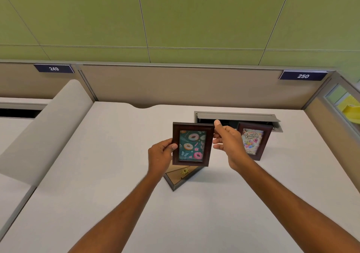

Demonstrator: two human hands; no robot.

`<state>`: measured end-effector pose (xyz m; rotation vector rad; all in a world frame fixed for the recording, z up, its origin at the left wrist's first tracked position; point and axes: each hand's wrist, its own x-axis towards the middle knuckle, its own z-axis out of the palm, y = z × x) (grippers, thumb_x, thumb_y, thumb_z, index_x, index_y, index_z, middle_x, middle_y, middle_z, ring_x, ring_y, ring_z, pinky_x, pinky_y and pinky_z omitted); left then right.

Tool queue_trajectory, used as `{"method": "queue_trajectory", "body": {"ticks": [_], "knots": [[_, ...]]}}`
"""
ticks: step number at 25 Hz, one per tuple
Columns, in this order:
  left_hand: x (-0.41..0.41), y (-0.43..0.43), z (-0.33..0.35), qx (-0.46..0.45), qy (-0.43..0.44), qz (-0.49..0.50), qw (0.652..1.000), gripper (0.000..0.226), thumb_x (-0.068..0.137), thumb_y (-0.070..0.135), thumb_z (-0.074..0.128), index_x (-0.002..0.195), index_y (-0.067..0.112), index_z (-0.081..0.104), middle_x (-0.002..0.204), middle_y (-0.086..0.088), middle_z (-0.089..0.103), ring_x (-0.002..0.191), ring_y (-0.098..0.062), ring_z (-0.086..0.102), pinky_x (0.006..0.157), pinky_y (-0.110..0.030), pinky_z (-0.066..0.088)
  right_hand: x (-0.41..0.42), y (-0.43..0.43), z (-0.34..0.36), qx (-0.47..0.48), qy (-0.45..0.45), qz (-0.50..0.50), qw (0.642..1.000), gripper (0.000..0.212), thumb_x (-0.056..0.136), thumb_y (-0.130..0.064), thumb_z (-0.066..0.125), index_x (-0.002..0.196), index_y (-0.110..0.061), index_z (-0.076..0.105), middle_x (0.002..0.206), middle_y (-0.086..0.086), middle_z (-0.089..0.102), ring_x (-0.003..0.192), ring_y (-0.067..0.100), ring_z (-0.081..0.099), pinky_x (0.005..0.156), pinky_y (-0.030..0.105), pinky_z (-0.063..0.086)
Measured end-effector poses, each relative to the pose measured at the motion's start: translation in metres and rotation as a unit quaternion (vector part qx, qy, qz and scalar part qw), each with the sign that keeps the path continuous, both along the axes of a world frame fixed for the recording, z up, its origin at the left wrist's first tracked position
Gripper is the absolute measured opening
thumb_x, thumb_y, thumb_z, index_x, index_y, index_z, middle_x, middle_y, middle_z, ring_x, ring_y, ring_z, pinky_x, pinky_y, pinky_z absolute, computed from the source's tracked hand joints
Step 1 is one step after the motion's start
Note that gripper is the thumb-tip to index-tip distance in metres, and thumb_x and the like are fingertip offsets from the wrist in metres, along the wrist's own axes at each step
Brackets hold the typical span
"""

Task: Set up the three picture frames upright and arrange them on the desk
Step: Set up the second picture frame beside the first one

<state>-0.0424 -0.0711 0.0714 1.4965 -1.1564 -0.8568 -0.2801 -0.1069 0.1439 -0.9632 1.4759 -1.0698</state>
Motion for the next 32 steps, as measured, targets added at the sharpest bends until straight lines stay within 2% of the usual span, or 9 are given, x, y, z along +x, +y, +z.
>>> {"method": "queue_trajectory", "body": {"ticks": [3,5,9,13,17,20,23,26,32], "knots": [[-0.003,-0.001,0.001,0.039,0.034,-0.021,0.998,0.024,0.105,0.012,0.064,0.123,0.016,0.081,0.105,0.006,0.084,0.102,-0.014,0.080,0.085,-0.038,0.068,-0.001,0.004,-0.001,-0.007,0.051,0.025,0.998,0.059,0.105,-0.065,0.048,0.104,-0.012,0.076,0.096,0.006,0.080,0.089,0.019,0.073,0.078,0.035,0.060],[-0.007,-0.002,0.002,0.054,0.049,-0.032,0.997,0.023,0.106,0.013,0.063,0.121,0.015,0.081,0.104,0.003,0.084,0.101,-0.017,0.080,0.087,-0.042,0.068,0.001,0.009,0.000,0.025,0.043,0.040,0.998,0.062,0.107,-0.067,0.039,0.103,-0.017,0.075,0.096,0.003,0.081,0.091,0.020,0.077,0.078,0.033,0.059],[-0.020,0.001,0.003,0.070,0.050,-0.048,0.995,0.023,0.107,0.014,0.063,0.122,0.011,0.080,0.104,0.001,0.083,0.096,-0.014,0.079,0.088,-0.038,0.068,0.001,0.023,-0.007,0.088,0.000,0.037,0.995,0.066,0.103,-0.076,0.030,0.106,-0.027,0.075,0.101,0.000,0.083,0.095,0.019,0.079,0.087,0.041,0.061],[-0.036,0.002,-0.003,0.086,0.041,-0.070,0.993,0.023,0.108,0.016,0.062,0.122,0.011,0.080,0.104,0.001,0.084,0.099,-0.016,0.080,0.086,-0.036,0.068,-0.011,0.035,-0.017,0.100,-0.042,-0.002,0.994,0.053,0.103,-0.074,0.034,0.105,-0.034,0.070,0.104,-0.004,0.080,0.097,0.020,0.078,0.096,0.050,0.060],[-0.061,0.004,-0.009,0.096,0.027,-0.112,0.989,0.022,0.108,0.017,0.060,0.114,0.014,0.082,0.102,0.003,0.084,0.099,-0.017,0.081,0.085,-0.038,0.068,-0.038,0.049,-0.027,0.107,-0.059,-0.032,0.992,0.044,0.103,-0.071,0.036,0.106,-0.037,0.064,0.104,-0.009,0.078,0.096,0.018,0.076,0.093,0.050,0.058],[-0.087,0.010,-0.010,0.104,0.023,-0.144,0.984,0.023,0.109,0.017,0.059,0.117,0.016,0.081,0.098,0.009,0.083,0.097,-0.011,0.080,0.080,-0.029,0.066,-0.066,0.060,-0.036,0.130,-0.058,-0.037,0.989,0.061,0.093,-0.082,0.034,0.121,-0.038,0.065,0.111,-0.006,0.079,0.101,0.021,0.077,0.091,0.049,0.057],[-0.117,0.012,-0.017,0.118,0.029,-0.172,0.977,0.024,0.109,0.019,0.059,0.118,0.018,0.081,0.101,0.007,0.084,0.099,-0.013,0.080,0.086,-0.038,0.068,-0.096,0.070,-0.044,0.152,-0.069,-0.041,0.985,0.083,0.080,-0.092,0.029,0.129,-0.037,0.068,0.120,-0.002,0.080,0.111,0.026,0.078,0.095,0.050,0.056],[-0.150,0.010,-0.021,0.120,0.014,-0.192,0.974,0.025,0.109,0.020,0.058,0.118,0.022,0.081,0.104,0.008,0.084,0.101,-0.014,0.079,0.088,-0.042,0.067,-0.126,0.076,-0.046,0.149,-0.081,-0.058,0.984,0.084,0.085,-0.092,0.022,0.127,-0.038,0.072,0.116,-0.004,0.083,0.108,0.025,0.079,0.095,0.048,0.057],[-0.223,0.006,-0.029,0.120,0.024,-0.229,0.966,0.026,0.108,0.016,0.058,0.123,0.017,0.080,0.111,0.004,0.083,0.105,-0.016,0.079,0.089,-0.036,0.067,-0.194,0.078,-0.057,0.135,-0.093,-0.103,0.981,0.089,0.091,-0.089,0.022,0.127,-0.029,0.076,0.116,0.003,0.084,0.107,0.028,0.081,0.100,0.049,0.059]]}}
